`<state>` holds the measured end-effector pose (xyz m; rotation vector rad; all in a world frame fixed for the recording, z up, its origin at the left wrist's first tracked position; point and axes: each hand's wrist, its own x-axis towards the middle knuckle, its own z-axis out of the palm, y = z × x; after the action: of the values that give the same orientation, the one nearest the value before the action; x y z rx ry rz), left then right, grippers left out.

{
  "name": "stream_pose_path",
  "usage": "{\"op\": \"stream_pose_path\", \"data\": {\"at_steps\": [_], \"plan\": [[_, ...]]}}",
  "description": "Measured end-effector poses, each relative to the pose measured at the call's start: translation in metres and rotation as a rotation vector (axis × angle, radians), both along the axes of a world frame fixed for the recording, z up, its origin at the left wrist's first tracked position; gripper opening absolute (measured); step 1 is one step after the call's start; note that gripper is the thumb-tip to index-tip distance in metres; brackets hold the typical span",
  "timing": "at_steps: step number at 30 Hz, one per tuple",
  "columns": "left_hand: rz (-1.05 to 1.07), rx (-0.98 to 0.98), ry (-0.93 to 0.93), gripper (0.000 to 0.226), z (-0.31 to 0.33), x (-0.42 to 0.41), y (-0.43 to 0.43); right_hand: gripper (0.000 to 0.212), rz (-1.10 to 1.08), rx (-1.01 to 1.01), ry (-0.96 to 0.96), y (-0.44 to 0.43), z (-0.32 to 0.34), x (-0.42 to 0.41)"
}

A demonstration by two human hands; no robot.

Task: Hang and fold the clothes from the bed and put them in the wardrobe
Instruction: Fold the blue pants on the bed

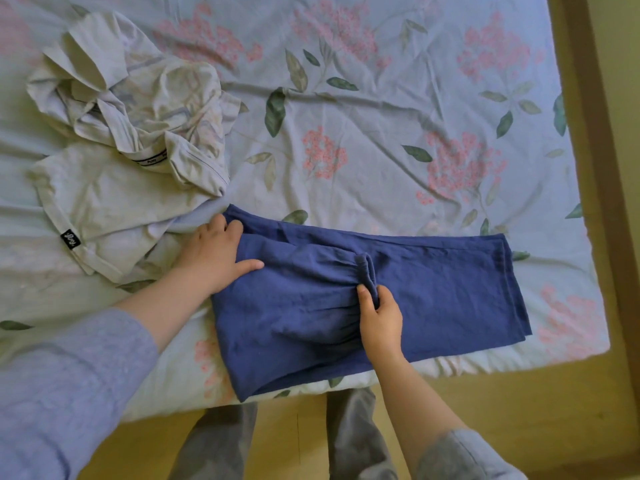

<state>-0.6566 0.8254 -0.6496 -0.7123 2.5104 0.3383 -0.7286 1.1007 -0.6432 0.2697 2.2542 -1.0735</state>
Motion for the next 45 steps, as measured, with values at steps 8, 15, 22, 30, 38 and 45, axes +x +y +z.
{"op": "stream_pose_path", "data": {"at_steps": [8,15,22,30,38,45], "plan": [[-0.011,0.244,0.382,0.047,0.017,0.045,0.109,0.025,0.055,0.032,0.022,0.01,0.004,-0.001],[-0.018,0.19,0.023,0.037,0.01,0.073,0.151,0.029,0.129,0.029,-0.027,0.005,0.004,-0.011],[-0.205,0.261,-0.123,0.021,0.008,0.078,0.142,0.023,0.178,0.09,-0.019,0.02,-0.001,-0.007],[0.005,0.413,0.037,0.043,0.012,0.083,0.152,0.023,0.209,0.123,0.031,0.031,0.005,-0.001],[0.066,0.471,0.232,0.019,0.031,-0.008,0.184,0.029,0.052,0.243,0.161,0.101,0.017,-0.048],[-0.048,0.508,0.313,0.011,0.033,-0.104,0.228,0.031,-0.006,0.383,0.229,0.175,0.023,-0.092]]}}
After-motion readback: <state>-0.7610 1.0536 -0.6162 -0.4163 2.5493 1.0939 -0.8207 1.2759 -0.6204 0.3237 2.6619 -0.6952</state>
